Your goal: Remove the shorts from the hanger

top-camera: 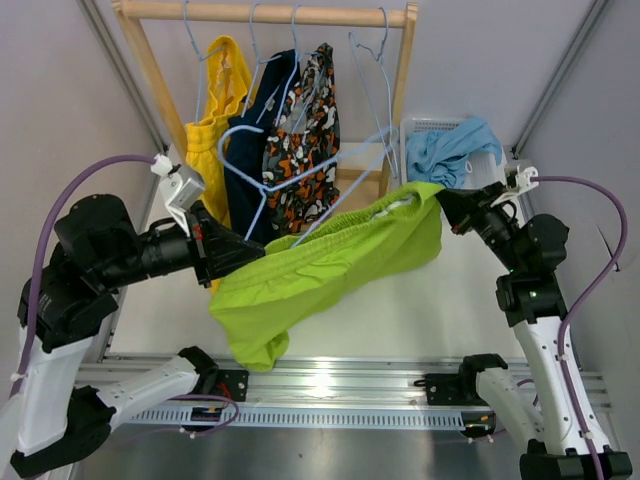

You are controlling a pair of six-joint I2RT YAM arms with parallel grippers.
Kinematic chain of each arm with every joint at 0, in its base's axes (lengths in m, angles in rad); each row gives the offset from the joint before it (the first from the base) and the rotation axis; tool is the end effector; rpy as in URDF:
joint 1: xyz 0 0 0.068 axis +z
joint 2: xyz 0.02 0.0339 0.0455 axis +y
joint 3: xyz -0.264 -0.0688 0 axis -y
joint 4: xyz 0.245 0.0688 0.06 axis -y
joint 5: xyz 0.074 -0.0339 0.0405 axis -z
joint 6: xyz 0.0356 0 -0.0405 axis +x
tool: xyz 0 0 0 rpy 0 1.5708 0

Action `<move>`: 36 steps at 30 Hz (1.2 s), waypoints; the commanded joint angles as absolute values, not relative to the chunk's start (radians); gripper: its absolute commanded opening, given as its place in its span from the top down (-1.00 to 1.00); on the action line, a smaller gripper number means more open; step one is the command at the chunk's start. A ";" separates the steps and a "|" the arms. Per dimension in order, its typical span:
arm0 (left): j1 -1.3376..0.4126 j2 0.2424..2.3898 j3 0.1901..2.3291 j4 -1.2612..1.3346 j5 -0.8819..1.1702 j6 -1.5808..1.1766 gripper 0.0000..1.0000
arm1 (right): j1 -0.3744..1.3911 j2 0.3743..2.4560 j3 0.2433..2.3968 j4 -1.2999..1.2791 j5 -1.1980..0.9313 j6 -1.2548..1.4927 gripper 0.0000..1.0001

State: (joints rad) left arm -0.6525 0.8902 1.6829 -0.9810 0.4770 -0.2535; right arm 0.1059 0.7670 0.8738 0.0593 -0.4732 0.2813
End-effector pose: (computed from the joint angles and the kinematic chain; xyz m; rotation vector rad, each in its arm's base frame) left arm 0.0591 -0.0657 0.5155 0.7230 1.7195 -1.0620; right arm 0.1687 0.0342 0.4000 -0.2746 1.4290 0.6493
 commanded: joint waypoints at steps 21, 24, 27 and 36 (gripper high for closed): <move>-0.672 1.066 1.574 -0.989 -0.170 -0.250 1.00 | 0.359 0.782 1.118 -0.161 -0.138 0.146 1.00; -0.672 1.020 1.485 -0.968 -0.154 -0.267 1.00 | 0.253 0.862 1.328 -0.195 -0.147 0.144 1.00; -0.672 0.976 1.433 -0.960 -0.137 -0.281 1.00 | 0.137 0.998 1.535 -0.179 -0.179 0.178 1.00; -0.673 0.927 1.290 -0.878 -0.051 -0.308 1.00 | 0.023 1.644 2.251 -0.219 -0.239 0.222 1.00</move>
